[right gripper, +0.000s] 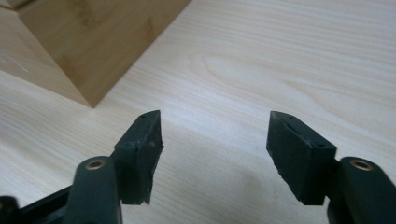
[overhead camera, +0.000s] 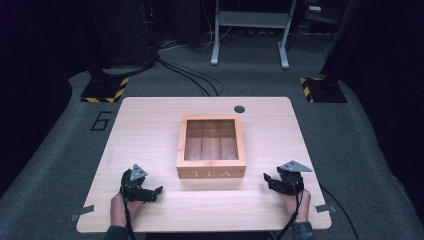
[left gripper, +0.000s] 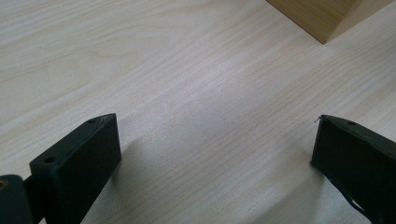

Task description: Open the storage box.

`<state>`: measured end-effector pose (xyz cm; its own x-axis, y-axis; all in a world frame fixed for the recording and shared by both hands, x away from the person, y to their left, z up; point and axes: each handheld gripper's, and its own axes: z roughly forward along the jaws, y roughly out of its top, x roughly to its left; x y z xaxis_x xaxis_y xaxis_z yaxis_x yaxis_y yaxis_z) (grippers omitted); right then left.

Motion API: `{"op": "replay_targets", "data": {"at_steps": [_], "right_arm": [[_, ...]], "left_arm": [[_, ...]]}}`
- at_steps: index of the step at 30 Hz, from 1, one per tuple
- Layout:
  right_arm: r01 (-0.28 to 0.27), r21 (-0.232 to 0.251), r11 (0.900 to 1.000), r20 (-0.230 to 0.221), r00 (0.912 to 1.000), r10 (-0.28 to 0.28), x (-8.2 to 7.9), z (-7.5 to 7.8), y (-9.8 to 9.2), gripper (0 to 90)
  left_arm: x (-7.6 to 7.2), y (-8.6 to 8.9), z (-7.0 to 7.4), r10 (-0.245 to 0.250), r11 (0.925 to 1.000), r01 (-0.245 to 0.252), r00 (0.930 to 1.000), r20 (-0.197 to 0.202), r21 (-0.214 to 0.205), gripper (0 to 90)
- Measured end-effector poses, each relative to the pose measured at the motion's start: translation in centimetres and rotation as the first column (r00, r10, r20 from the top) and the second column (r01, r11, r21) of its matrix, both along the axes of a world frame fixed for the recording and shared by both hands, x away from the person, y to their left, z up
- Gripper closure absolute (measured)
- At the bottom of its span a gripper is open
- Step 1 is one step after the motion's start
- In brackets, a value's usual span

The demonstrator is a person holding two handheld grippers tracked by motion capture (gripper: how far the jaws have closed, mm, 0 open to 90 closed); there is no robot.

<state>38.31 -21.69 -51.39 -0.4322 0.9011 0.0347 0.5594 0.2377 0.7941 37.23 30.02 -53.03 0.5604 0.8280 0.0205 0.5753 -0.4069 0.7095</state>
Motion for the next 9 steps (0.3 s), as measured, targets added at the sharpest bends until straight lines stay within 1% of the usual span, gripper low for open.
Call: {"op": "replay_targets", "data": {"at_steps": [1, 4, 5, 7, 8, 9], "right_arm": [[0.007, -0.005, 1.0, -0.01, 0.9999, -0.007, 0.0, -0.2, 0.0, 31.9], [0.006, -0.018, 0.9998, -0.022, 0.9997, -0.006, 0.1, -0.7, 0.0, 28.5], [-0.004, -0.027, 0.9996, -0.031, 0.9995, 0.003, 0.2, -0.9, 0.1, 25.9], [-0.001, -0.034, 0.9994, -0.037, 0.9993, 0.0, 0.2, -1.2, 0.1, 23.4], [-0.001, -0.037, 0.9993, -0.049, 0.9988, -0.001, 0.2, -1.4, 0.2, 21.4], [0.0, -0.049, 0.9988, -0.053, 0.9986, -0.002, 0.2, -1.4, 0.3, 20.0]], "left_arm": [[0.0, 0.0, 0.0, 0.0, 1.0, 0.0, 1.0, 0.001, 0.0, 1.0], [0.0, 0.0, 0.0, 0.001, 1.0, -0.001, 1.0, 0.002, 0.0, 1.0], [0.0, 0.0, 0.0, 0.001, 1.0, -0.001, 1.0, 0.002, 0.0, 1.0], [0.0, 0.0, 0.0, 0.0, 1.0, 0.0, 1.0, 0.001, -0.001, 1.0], [0.0, 0.0, 0.0, 0.0, 1.0, 0.0, 1.0, 0.002, 0.0, 1.0], [0.0, 0.0, 0.0, 0.001, 1.0, -0.001, 1.0, 0.002, 0.0, 1.0]]}}
